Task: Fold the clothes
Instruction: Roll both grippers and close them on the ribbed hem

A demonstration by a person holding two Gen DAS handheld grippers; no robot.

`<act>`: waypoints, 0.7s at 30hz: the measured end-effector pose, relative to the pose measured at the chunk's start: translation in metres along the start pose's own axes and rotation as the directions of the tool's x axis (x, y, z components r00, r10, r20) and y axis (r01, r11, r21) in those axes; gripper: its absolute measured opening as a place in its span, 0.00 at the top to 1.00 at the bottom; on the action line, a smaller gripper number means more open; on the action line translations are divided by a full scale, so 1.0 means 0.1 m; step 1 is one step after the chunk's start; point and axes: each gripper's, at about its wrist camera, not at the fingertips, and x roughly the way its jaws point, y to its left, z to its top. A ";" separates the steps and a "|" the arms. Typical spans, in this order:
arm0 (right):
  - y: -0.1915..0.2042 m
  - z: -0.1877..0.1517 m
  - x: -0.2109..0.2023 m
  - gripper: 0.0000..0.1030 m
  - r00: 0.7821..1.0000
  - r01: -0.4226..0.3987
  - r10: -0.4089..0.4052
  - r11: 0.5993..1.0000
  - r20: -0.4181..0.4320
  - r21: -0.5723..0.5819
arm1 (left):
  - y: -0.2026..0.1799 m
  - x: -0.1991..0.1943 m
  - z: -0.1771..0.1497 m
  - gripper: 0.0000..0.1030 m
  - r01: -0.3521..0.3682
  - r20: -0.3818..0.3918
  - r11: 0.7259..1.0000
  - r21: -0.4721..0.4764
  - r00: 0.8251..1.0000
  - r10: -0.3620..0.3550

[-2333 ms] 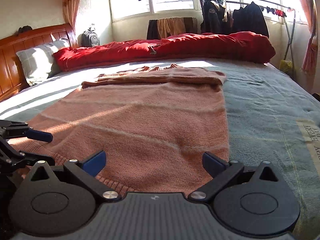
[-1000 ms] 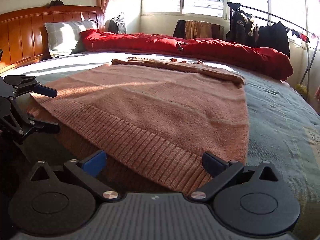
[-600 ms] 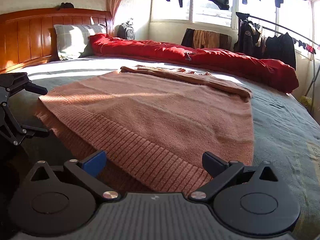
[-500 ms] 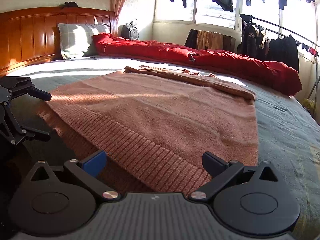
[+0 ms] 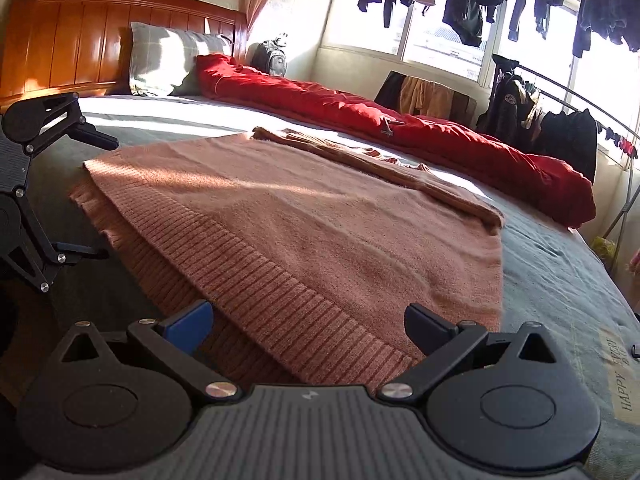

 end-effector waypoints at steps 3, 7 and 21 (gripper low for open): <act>0.06 0.01 0.01 0.00 1.000 0.005 -0.005 0.999 -0.002 -0.038 | -0.04 0.02 0.07 0.01 -0.034 0.033 0.997 0.063 0.999 0.032; 0.10 0.03 0.01 0.00 1.000 -0.008 0.008 0.999 0.003 -0.048 | -0.06 0.03 0.15 0.01 -0.082 0.062 0.991 0.109 0.995 0.075; 0.75 0.24 0.25 0.00 0.992 -0.076 0.105 0.942 0.074 -0.328 | 0.17 0.01 0.26 0.01 -0.127 0.088 0.992 0.023 0.988 0.125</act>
